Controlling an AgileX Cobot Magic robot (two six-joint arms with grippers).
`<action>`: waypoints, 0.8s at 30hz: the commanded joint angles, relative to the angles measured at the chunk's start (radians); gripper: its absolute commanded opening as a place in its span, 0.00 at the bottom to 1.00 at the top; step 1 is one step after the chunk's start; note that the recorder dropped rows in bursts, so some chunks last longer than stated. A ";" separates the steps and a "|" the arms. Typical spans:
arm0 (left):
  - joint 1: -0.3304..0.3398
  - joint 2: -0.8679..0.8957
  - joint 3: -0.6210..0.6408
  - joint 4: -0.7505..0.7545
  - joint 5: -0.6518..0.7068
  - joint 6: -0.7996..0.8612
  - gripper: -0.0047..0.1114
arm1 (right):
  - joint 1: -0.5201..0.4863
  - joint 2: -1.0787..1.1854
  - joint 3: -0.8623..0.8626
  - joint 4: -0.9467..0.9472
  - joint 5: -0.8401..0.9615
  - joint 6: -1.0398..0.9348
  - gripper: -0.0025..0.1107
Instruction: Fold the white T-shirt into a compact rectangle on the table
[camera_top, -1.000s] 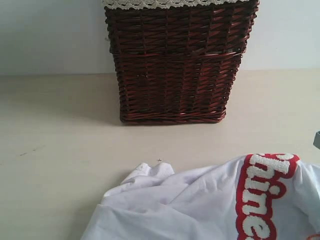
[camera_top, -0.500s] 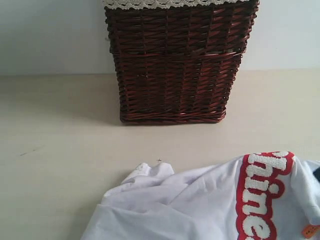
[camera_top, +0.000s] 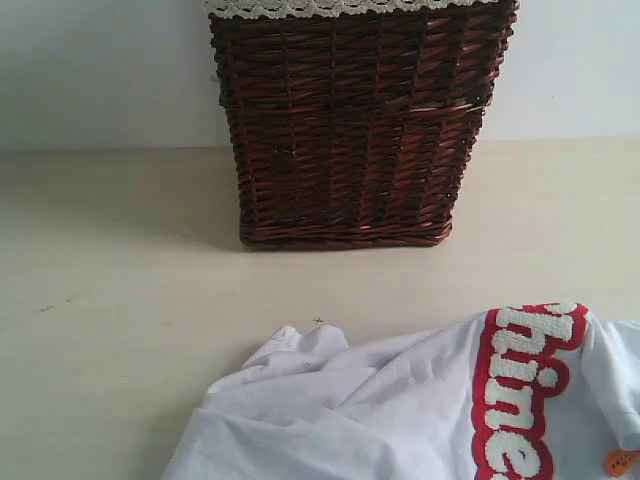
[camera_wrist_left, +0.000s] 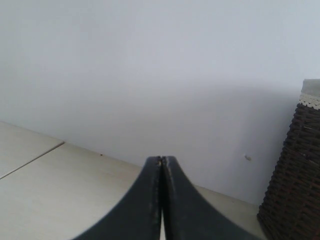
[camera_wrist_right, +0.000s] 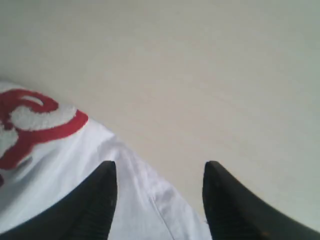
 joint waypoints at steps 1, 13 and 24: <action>0.003 -0.006 0.004 0.003 0.003 0.001 0.04 | -0.002 0.110 -0.003 -0.134 -0.025 0.033 0.47; 0.003 -0.006 0.004 0.003 0.003 0.001 0.04 | -0.002 0.415 -0.003 -0.239 -0.144 0.132 0.40; 0.003 -0.006 0.004 0.003 0.003 0.001 0.04 | -0.002 0.371 -0.003 -0.211 -0.145 0.127 0.02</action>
